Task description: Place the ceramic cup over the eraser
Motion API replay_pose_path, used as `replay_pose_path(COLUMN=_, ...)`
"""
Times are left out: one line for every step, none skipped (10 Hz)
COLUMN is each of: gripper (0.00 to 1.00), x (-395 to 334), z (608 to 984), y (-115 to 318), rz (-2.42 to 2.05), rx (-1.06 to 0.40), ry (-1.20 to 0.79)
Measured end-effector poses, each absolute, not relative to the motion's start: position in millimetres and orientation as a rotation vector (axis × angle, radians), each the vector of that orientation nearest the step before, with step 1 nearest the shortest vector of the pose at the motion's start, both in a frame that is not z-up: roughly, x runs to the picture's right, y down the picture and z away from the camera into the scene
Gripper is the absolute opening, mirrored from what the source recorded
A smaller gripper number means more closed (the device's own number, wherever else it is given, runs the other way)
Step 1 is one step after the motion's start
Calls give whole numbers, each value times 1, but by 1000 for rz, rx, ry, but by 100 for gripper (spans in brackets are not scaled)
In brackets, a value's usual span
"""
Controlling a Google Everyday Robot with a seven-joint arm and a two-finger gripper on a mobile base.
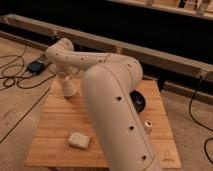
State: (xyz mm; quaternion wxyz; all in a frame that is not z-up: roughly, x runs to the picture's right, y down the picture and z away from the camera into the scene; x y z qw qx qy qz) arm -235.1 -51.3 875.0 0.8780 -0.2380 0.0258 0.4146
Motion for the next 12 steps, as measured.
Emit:
replay_pose_path(gripper=80, x=-238, z=873, y=-52, rz=863, rx=-498, ry=45)
replay_pose_path(gripper=80, x=-241, z=868, y=-54, rz=862, rx=-503, ry=29)
replay_pose_path(gripper=80, x=-245, z=861, y=-55, rz=862, rx=-513, ry=14)
replay_pose_path(gripper=80, x=-246, z=855, y=-58, rz=862, rx=-517, ry=1)
replay_pose_path(gripper=80, x=-246, z=842, y=-61, rz=864, rx=-526, ry=-19)
replay_pose_path(gripper=80, x=-241, z=827, y=-68, rz=870, rx=-524, ry=-40)
replay_pose_path(gripper=80, x=-234, z=816, y=-76, rz=875, rx=-512, ry=-52)
replay_pose_path(gripper=80, x=-219, z=799, y=-87, rz=886, rx=-493, ry=-62)
replay_pose_path(gripper=80, x=-205, z=787, y=-93, rz=896, rx=-481, ry=-54)
replay_pose_path(gripper=80, x=-197, z=783, y=-96, rz=902, rx=-474, ry=-49)
replay_pose_path(gripper=80, x=-199, z=783, y=-95, rz=901, rx=-478, ry=-49)
replay_pose_path(gripper=80, x=-203, z=781, y=-94, rz=899, rx=-484, ry=-54)
